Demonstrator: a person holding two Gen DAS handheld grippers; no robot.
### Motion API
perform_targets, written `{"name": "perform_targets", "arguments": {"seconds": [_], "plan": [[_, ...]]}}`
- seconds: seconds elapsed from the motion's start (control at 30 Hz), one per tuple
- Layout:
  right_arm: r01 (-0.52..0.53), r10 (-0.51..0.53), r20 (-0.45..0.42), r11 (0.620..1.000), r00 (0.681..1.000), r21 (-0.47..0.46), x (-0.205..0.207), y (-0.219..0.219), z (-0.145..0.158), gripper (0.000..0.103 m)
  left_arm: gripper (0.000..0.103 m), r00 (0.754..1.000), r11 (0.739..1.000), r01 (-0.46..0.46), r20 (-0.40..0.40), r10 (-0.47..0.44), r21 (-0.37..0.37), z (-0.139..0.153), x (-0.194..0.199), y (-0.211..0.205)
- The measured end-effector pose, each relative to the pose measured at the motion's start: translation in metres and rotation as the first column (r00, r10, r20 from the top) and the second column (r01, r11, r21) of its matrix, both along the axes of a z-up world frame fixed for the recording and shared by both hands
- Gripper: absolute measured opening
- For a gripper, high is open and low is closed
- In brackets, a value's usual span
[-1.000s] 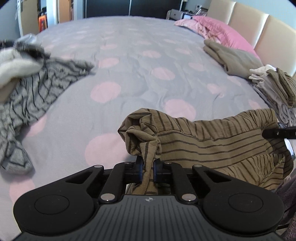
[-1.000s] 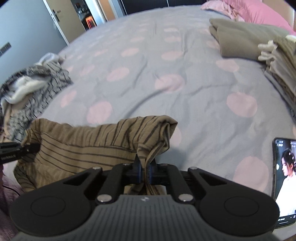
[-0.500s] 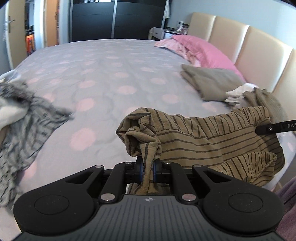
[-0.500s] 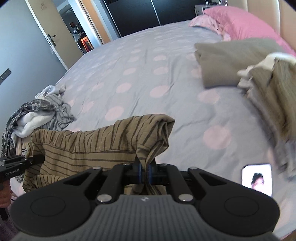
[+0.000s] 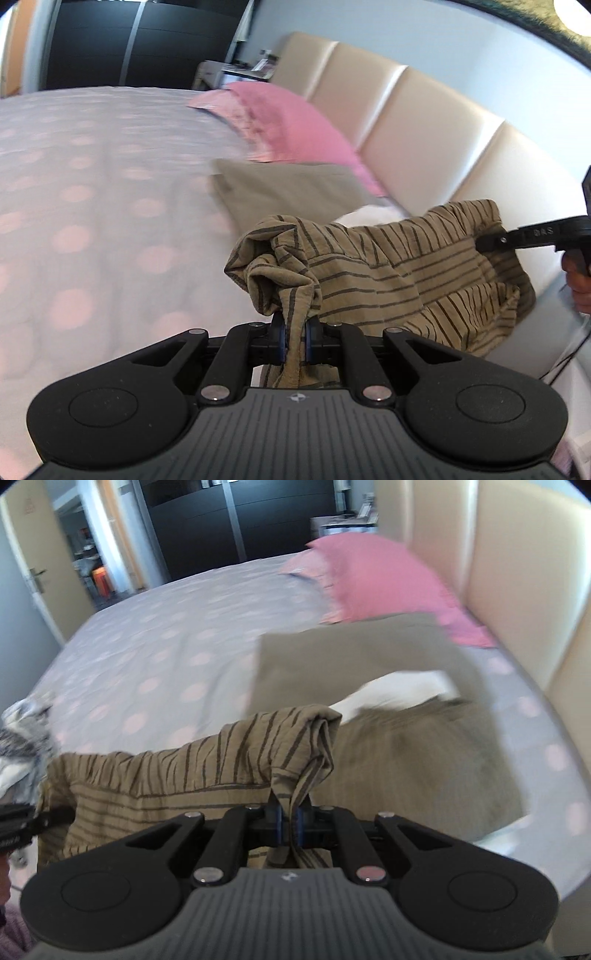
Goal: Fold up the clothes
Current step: 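Carry the folded brown shirt with both grippers onto the clothes stack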
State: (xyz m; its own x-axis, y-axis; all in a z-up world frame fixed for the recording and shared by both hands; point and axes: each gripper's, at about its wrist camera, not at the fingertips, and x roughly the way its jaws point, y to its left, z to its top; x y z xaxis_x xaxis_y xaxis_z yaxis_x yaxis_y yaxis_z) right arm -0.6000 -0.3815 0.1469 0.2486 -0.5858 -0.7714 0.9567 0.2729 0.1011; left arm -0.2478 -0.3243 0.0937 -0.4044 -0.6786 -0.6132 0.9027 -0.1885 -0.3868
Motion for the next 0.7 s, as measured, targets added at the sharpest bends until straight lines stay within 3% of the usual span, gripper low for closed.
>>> {"name": "perform_targets", "arguments": {"seconds": [0.2, 0.37, 0.5, 0.7], "plan": [[0.068, -0.072, -0.131, 0.997, 0.989, -0.029, -0.052, -0.042, 0.037, 0.008, 0.007, 0.995, 0.998, 0.064, -0.081, -0.062, 0.019, 0.0, -0.069, -0.046], [0.138, -0.14, -0.209, 0.99, 0.968, -0.027, -0.087, -0.083, 0.04, 0.008, 0.007, 0.988, 0.994, 0.101, -0.118, -0.095, 0.043, -0.015, -0.111, -0.076], [0.19, -0.189, -0.257, 0.982, 0.948, -0.019, -0.108, -0.12, 0.017, 0.008, 0.007, 0.989, 0.992, 0.111, -0.101, -0.104, 0.062, -0.033, -0.141, -0.101], [0.24, -0.229, -0.272, 0.971, 0.935, 0.006, -0.128, -0.167, -0.038, 0.008, 0.007, 0.994, 0.99, 0.108, -0.011, -0.107, 0.093, -0.058, -0.162, -0.14]]}}
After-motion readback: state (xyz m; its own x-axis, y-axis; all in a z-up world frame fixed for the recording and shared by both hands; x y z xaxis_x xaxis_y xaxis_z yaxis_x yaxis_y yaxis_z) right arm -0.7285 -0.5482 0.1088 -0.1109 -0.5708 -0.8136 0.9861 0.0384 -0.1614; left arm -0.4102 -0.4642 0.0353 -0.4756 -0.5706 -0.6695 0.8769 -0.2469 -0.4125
